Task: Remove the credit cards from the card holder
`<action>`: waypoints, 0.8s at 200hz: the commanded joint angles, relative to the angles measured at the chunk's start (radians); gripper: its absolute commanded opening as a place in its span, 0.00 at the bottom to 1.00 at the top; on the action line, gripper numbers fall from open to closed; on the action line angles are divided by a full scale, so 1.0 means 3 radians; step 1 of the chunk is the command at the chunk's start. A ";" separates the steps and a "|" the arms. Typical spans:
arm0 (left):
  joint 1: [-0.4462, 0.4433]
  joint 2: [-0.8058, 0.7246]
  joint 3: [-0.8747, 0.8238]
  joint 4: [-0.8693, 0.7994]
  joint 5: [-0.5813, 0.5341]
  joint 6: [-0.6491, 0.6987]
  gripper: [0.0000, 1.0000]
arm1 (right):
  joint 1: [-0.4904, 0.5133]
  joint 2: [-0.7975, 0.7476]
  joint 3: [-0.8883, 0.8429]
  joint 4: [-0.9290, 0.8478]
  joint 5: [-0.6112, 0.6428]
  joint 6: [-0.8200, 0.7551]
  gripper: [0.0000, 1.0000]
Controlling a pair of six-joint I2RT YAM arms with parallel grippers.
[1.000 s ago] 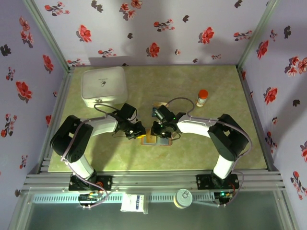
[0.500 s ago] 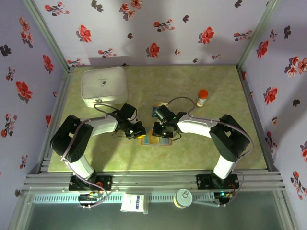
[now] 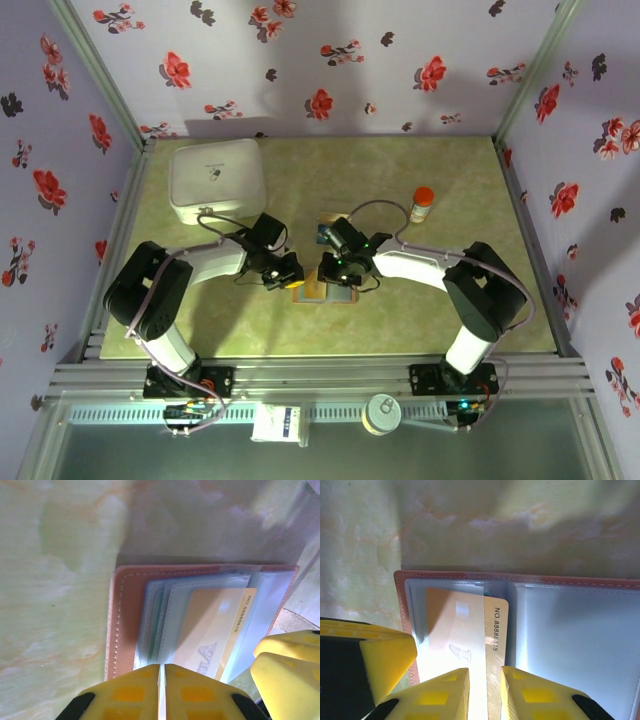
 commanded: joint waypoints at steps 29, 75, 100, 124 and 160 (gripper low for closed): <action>-0.0049 -0.0003 0.0094 -0.0022 -0.0014 0.0000 0.06 | 0.0021 0.0005 -0.0018 0.0109 -0.0037 0.0008 0.24; -0.0056 0.0114 0.0049 -0.0031 -0.0070 0.0044 0.04 | 0.0021 0.0094 -0.0022 0.0239 -0.0162 0.0039 0.22; -0.0056 0.0150 0.0043 -0.0088 -0.0125 0.0086 0.04 | 0.0019 0.0142 -0.0039 0.0270 -0.0196 0.0051 0.22; -0.0052 0.0162 0.0032 -0.0106 -0.0141 0.0094 0.04 | 0.0020 0.0177 -0.0052 0.0284 -0.0204 0.0043 0.22; -0.0054 0.0162 0.0023 -0.0107 -0.0148 0.0093 0.04 | 0.0022 0.0230 -0.0051 0.0192 -0.0098 0.0005 0.22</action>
